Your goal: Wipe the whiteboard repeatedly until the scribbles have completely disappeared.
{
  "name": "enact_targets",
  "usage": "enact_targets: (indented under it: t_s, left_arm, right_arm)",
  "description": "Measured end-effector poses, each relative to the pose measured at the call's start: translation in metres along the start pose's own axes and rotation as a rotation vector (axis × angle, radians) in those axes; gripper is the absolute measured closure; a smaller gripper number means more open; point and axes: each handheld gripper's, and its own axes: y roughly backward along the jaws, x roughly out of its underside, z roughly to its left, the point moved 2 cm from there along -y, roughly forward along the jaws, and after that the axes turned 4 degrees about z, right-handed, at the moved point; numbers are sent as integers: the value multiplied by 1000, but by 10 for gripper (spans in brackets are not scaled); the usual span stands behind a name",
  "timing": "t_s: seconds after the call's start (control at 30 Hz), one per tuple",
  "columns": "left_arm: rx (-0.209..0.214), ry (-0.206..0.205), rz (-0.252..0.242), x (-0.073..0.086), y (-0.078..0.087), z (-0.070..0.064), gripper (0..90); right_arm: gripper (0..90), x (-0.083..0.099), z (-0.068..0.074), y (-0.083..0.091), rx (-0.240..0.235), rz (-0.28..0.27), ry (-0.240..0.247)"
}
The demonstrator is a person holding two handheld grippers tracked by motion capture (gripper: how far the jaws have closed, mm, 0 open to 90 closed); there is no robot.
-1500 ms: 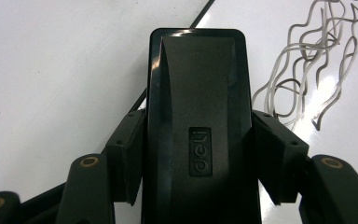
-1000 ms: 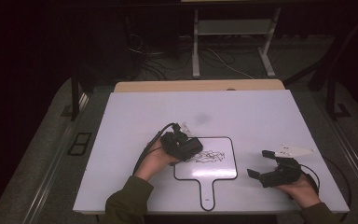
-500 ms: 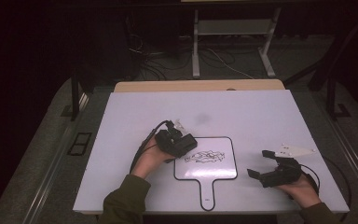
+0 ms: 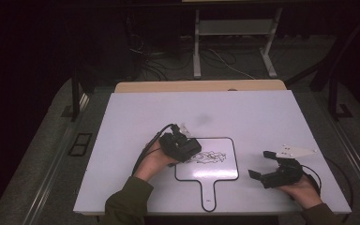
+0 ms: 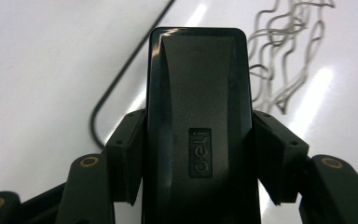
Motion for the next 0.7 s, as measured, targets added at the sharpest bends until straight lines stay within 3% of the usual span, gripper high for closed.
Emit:
enact_targets:
  t_s: [0.53,0.7]
  left_arm:
    - [63,-68,-5,-10,-5,-25,392]
    - [47,-59,-7,-10,-5,-19,393]
  right_arm:
    - [0,0,0,0,-2,4,-1]
    - [0,0,0,0,-1,0,-1]
